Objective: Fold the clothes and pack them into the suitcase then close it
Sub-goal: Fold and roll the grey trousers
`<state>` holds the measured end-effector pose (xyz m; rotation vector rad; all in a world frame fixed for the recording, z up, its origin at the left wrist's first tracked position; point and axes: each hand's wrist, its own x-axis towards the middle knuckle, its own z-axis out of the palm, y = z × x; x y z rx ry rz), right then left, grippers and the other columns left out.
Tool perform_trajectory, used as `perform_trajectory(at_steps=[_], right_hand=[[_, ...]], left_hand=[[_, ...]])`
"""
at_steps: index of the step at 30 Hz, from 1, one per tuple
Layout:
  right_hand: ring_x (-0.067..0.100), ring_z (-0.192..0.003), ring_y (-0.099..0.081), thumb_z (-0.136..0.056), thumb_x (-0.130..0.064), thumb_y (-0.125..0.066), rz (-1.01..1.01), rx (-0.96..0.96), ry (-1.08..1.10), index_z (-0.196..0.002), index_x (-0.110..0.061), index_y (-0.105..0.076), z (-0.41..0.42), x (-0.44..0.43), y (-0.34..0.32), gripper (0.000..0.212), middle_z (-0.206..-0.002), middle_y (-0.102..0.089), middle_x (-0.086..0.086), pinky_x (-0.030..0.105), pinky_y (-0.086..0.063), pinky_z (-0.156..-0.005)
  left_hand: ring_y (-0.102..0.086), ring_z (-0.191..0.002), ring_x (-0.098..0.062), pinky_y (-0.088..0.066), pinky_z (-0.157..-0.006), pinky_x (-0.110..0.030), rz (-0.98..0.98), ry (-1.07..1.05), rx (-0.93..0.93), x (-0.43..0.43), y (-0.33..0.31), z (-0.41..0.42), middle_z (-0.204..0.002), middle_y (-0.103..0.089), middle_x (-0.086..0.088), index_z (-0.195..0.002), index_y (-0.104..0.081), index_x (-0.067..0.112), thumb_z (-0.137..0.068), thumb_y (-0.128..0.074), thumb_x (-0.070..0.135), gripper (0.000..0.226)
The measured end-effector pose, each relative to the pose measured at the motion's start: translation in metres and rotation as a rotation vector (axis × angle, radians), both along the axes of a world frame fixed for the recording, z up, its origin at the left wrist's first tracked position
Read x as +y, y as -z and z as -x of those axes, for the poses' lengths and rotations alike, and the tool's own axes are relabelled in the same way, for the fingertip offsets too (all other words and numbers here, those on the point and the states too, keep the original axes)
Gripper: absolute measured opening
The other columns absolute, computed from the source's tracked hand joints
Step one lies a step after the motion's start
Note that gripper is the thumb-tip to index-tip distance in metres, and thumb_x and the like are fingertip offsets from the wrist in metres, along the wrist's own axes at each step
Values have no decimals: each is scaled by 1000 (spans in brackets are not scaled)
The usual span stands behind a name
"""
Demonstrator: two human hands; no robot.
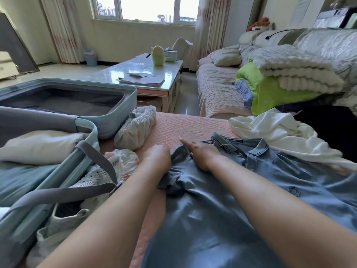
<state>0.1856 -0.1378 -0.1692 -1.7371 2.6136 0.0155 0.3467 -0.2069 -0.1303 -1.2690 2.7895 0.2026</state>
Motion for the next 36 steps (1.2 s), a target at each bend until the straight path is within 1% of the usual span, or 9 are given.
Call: perform_trajectory(at_steps=[2, 5, 8, 11, 15, 19, 23, 31, 36], right_hand=[[35, -115, -60, -100, -10, -39, 74, 54, -30, -135, -24, -54, 1, -12, -3, 41, -132, -54, 12, 39, -48, -89], [37, -107, -61, -96, -1, -38, 305, 79, 29, -115, -7, -59, 2, -29, -13, 28, -119, -57, 18, 42, -50, -87], [34, -122, -54, -98, -3, -43, 279, -146, 46, -129, -11, -56, 0, -37, -11, 35, -134, -52, 15, 39, -43, -100], [29, -138, -43, -98, -12, -50, 134, -308, 12, -149, -19, -41, -1, -27, 2, 52, -151, -43, 9, 38, -34, -116], [25, -143, -34, -97, -26, -47, 315, -35, 126, -147, -24, -43, 1, 12, 11, 50, -156, -38, 5, 48, -20, -121], [24, -154, -4, -102, -53, -30, 26, -143, 328, -159, -29, -17, 7, 73, 16, 64, -168, -4, 6, 55, 1, -122], [22, -155, 5, -104, -55, -27, -76, -182, 278, -161, -30, -5, 3, 124, 7, 66, -168, 6, 5, 46, 4, -124], [16, -154, -9, -105, -46, -35, 55, -293, 85, -157, -31, -25, -93, 188, -11, 55, -167, -15, -1, 41, -7, -125], [16, -154, -10, -104, -46, -37, 11, -288, 11, -158, -32, -24, -158, 229, -2, 57, -167, -15, 1, 35, -9, -124]], left_hand=[[-59, -112, -32, -49, -86, -39, 128, -15, 160, -7, -2, 3, -121, -58, -12, -118, -59, 12, -93, -44, 3, 30], [-56, -112, -33, -49, -83, -42, 322, -84, 305, -23, 1, 8, -120, -52, -13, -120, -56, 11, -95, -40, -2, 32], [-45, -125, -34, -42, -99, -44, 376, -162, 141, -27, 10, 11, -133, -46, -15, -131, -50, 14, -95, -42, 2, 39], [-36, -134, -32, -31, -111, -45, 422, 99, 171, -16, 24, 20, -142, -38, -11, -139, -42, 19, -91, -55, 14, 50], [-28, -142, -26, -30, -113, -46, 77, 320, 156, 8, 40, 25, -153, -35, -6, -144, -42, 28, -99, -40, 46, 48], [2, -153, -22, -3, -121, -52, -19, 269, -72, 18, 51, 14, -166, 1, 0, -158, -9, 34, -100, -23, 61, 65], [-20, -148, -26, -19, -119, -45, 84, 302, -17, 33, 31, 1, -161, -23, -4, -154, -23, 27, -101, -34, 50, 58], [-52, -118, -29, -41, -95, -39, 170, 316, 161, 108, 0, -60, -124, -51, -8, -117, -45, 14, -98, -47, 24, 22], [-57, -120, -31, -45, -96, -35, 92, 126, 105, 150, 11, -115, -129, -59, -14, -124, -47, 11, -95, -48, 43, 43]])
